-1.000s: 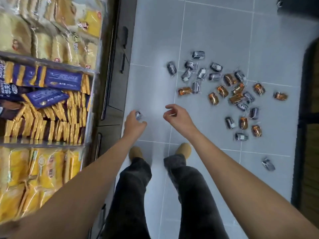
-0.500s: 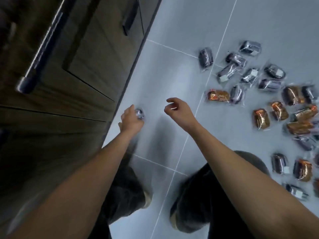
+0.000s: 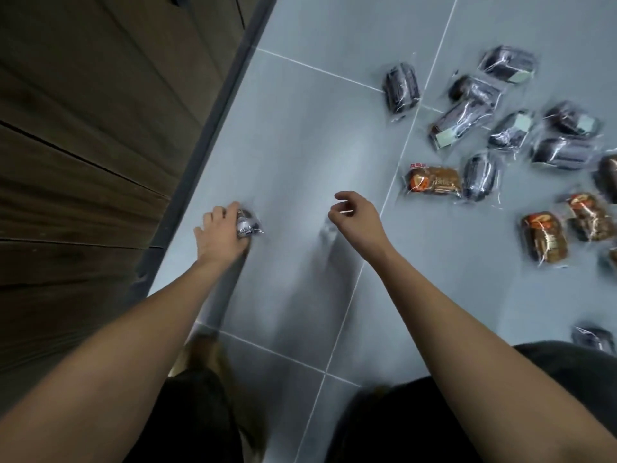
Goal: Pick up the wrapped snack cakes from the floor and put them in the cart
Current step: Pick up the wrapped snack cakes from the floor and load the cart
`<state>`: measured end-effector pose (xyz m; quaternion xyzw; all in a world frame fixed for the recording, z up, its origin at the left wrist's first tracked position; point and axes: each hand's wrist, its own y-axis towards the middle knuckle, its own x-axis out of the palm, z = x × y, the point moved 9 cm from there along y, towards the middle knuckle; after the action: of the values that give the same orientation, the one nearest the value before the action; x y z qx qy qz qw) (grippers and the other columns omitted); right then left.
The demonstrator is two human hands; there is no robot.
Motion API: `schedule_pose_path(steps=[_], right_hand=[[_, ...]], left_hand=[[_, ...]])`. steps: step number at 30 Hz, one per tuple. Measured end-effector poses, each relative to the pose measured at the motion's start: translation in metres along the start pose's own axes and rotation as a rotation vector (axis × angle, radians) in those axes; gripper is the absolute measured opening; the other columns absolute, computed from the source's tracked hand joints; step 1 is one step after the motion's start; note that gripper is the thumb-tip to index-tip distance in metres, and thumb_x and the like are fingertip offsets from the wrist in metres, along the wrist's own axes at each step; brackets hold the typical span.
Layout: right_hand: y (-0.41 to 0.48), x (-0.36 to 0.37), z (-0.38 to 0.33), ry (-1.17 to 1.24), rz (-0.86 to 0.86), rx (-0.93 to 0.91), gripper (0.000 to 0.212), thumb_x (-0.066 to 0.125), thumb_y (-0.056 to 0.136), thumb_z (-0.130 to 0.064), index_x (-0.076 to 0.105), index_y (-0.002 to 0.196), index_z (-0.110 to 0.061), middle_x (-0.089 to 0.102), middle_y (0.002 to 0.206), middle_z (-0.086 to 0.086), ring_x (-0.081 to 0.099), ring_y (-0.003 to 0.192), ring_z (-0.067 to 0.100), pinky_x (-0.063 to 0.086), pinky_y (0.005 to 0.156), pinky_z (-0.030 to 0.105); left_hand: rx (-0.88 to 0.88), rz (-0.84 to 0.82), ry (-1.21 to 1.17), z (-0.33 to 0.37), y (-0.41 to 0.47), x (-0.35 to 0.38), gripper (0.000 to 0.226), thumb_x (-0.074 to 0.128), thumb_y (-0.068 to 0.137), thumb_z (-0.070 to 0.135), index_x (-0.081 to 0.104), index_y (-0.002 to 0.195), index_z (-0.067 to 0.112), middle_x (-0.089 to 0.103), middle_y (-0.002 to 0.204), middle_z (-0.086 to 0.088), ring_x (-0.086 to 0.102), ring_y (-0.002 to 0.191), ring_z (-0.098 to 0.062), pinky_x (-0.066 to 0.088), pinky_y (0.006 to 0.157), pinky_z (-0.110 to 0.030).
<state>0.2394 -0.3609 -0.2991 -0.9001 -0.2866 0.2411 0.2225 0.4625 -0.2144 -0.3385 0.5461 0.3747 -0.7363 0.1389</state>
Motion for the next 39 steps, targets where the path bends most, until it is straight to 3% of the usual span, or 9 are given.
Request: schedule_pose_path(steps=[4,9,14,17,20,26,34,39], right_hand=[[0.014,-0.056,0.002,-0.172,0.128,-0.028,0.045,0.059,0.087,-0.019,0.05,0.131,-0.016,0.058,0.119,0.0,0.057,0.105,0.016,0.048,0.091,0.035],[0.045,-0.133,-0.001,-0.552,0.302,-0.19,0.052,0.062,0.082,-0.017,0.049,0.13,-0.002,0.051,0.13,0.018,0.043,0.123,0.035,0.035,0.102,0.04],[0.088,-0.15,0.041,-1.016,0.122,-0.112,0.082,0.067,0.079,-0.034,0.024,0.147,-0.02,0.023,0.152,0.01,0.013,0.142,0.033,0.008,0.113,0.058],[0.098,-0.148,0.055,-1.125,0.118,-0.073,0.083,0.067,0.079,-0.025,0.02,0.148,-0.023,0.026,0.149,0.01,0.02,0.138,0.034,0.022,0.11,0.054],[0.096,-0.147,0.048,-1.062,0.219,-0.085,0.068,0.065,0.079,-0.023,0.033,0.14,-0.023,0.043,0.135,0.009,0.036,0.123,0.033,0.034,0.098,0.047],[0.031,-0.152,0.03,-0.654,0.306,0.008,0.06,0.067,0.076,-0.033,0.044,0.131,-0.024,0.054,0.119,0.007,0.045,0.112,0.032,0.045,0.083,0.04],[-0.137,-0.207,-0.058,-0.324,0.454,0.213,0.055,0.063,0.075,-0.044,0.047,0.126,-0.03,0.064,0.109,0.003,0.055,0.106,0.028,0.05,0.082,0.038],[-0.269,-0.25,-0.138,-0.091,0.605,0.309,0.055,0.064,0.076,-0.049,0.047,0.125,-0.029,0.065,0.105,0.0,0.059,0.101,0.026,0.039,0.073,0.029]], left_hand=[[0.025,0.027,-0.25,0.069,0.002,-0.007,0.064,0.066,0.078,0.035,0.04,0.135,0.02,0.047,0.12,-0.014,0.042,0.111,-0.037,0.042,0.087,-0.045],[0.128,0.022,-0.341,0.17,0.016,-0.007,0.061,0.064,0.078,0.041,0.041,0.132,0.024,0.047,0.119,-0.01,0.041,0.112,-0.033,0.042,0.086,-0.042],[0.177,0.019,-0.355,0.226,0.03,0.004,0.064,0.063,0.078,0.041,0.038,0.135,0.024,0.045,0.121,-0.009,0.041,0.113,-0.032,0.042,0.086,-0.042],[0.197,0.017,-0.348,0.237,0.031,0.01,0.064,0.062,0.078,0.04,0.037,0.135,0.023,0.045,0.12,-0.009,0.041,0.113,-0.032,0.041,0.084,-0.041],[0.204,0.02,-0.342,0.237,0.026,0.012,0.064,0.062,0.078,0.04,0.037,0.135,0.024,0.046,0.12,-0.009,0.041,0.113,-0.032,0.041,0.084,-0.041],[0.123,-0.006,-0.387,0.225,0.005,-0.03,0.059,0.062,0.077,0.037,0.04,0.13,0.024,0.045,0.121,-0.006,0.038,0.116,-0.029,0.038,0.081,-0.037],[0.15,-0.094,-0.399,0.249,-0.081,-0.182,0.065,0.062,0.077,0.041,0.037,0.134,0.024,0.043,0.125,-0.005,0.036,0.121,-0.026,0.038,0.084,-0.037],[0.225,-0.19,-0.392,0.276,-0.153,-0.298,0.06,0.063,0.077,0.044,0.041,0.128,0.023,0.045,0.124,-0.006,0.04,0.121,-0.027,0.03,0.08,-0.033]])
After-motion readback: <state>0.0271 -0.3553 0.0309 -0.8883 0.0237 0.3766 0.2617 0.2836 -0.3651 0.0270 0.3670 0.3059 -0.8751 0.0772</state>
